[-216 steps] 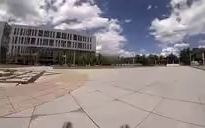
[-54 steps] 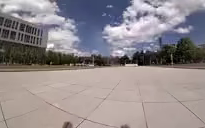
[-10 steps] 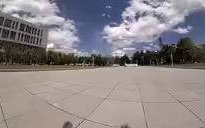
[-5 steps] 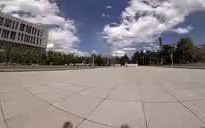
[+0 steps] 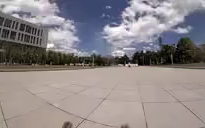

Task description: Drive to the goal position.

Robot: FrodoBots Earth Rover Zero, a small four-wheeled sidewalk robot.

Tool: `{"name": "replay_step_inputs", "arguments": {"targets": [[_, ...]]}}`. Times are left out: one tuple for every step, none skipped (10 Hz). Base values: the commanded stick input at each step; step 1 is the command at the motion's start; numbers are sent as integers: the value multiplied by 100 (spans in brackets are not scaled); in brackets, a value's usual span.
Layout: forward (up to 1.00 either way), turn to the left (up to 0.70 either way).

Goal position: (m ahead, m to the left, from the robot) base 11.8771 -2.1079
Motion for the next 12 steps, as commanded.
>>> {"name": "replay_step_inputs", "arguments": {"targets": [[6,0],[6,0],[6,0],[6,0],[6,0],[6,0],[6,0],[6,0],[6,0],[6,0],[6,0],[6,0]]}}
